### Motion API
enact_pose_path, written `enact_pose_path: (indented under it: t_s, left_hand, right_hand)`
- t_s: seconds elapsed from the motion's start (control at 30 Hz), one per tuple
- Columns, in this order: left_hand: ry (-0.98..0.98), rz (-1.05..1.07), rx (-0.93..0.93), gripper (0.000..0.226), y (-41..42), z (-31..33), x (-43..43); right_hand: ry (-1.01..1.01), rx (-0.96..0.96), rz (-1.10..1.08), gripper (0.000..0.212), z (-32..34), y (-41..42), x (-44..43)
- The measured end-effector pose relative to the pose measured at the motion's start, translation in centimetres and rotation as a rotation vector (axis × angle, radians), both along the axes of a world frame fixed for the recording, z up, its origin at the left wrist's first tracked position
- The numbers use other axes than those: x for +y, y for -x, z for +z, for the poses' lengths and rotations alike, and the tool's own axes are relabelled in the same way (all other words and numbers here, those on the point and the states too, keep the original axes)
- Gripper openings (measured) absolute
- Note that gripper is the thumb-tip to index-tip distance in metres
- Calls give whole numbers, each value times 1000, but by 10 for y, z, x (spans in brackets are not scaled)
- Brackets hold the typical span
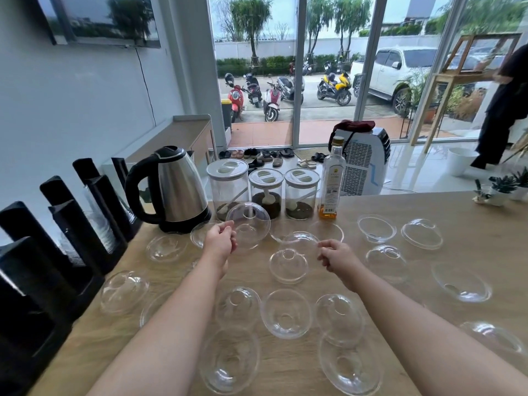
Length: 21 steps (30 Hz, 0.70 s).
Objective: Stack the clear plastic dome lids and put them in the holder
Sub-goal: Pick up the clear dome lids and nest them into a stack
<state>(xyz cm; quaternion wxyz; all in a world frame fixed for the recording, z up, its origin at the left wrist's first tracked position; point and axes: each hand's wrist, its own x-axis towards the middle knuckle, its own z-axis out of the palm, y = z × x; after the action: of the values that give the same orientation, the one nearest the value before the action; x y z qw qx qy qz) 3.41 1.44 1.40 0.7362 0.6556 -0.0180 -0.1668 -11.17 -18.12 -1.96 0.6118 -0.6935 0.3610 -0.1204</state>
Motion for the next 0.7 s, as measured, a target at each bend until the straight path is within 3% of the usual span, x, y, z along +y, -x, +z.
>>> enact_pose_path:
  t_s: [0.23,0.53,0.7]
  left_hand:
    - [65,-9,106,20,-4,-12,1]
    - [19,-86,130,21,-12,-23,-12]
    - [-35,-132,115,19,-11,-28,-19]
  right_hand:
    - [-126,110,-37,16,-27,-22,4]
    - [-97,278,-93,16,-39,-37,0]
    - [58,337,-70,21,-34,-34,2]
